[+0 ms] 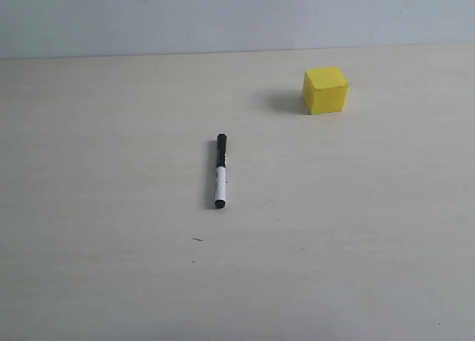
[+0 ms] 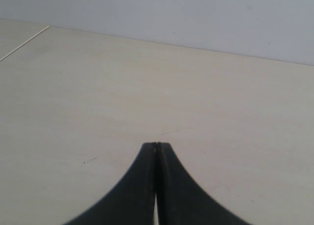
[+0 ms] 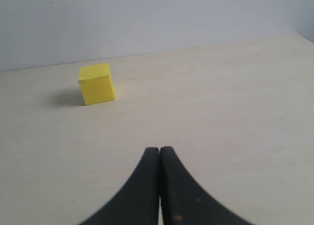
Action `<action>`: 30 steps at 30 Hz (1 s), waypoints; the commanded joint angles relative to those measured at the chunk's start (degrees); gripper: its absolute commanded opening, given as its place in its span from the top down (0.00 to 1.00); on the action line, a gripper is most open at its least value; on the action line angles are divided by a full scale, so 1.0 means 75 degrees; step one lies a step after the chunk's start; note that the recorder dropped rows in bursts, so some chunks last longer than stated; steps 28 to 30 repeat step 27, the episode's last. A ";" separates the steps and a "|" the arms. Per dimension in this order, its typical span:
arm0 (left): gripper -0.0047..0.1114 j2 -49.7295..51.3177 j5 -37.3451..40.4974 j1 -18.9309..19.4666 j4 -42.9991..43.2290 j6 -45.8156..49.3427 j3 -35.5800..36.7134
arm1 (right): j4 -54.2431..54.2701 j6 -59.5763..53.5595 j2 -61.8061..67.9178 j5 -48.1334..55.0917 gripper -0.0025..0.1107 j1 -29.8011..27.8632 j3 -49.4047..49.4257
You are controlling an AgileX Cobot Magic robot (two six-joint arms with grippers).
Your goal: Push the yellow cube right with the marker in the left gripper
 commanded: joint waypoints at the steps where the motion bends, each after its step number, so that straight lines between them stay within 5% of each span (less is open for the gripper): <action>1: 0.96 -0.0043 -0.0031 0.0025 -0.0042 -0.0030 0.0022 | -0.0003 -0.0002 -0.0047 -0.0029 0.98 0.0013 0.0034; 30: 0.96 -0.0043 -0.0030 0.0025 -0.0057 -0.0030 0.0022 | -0.0003 -0.0002 -0.0047 -0.0045 0.98 0.0013 0.0034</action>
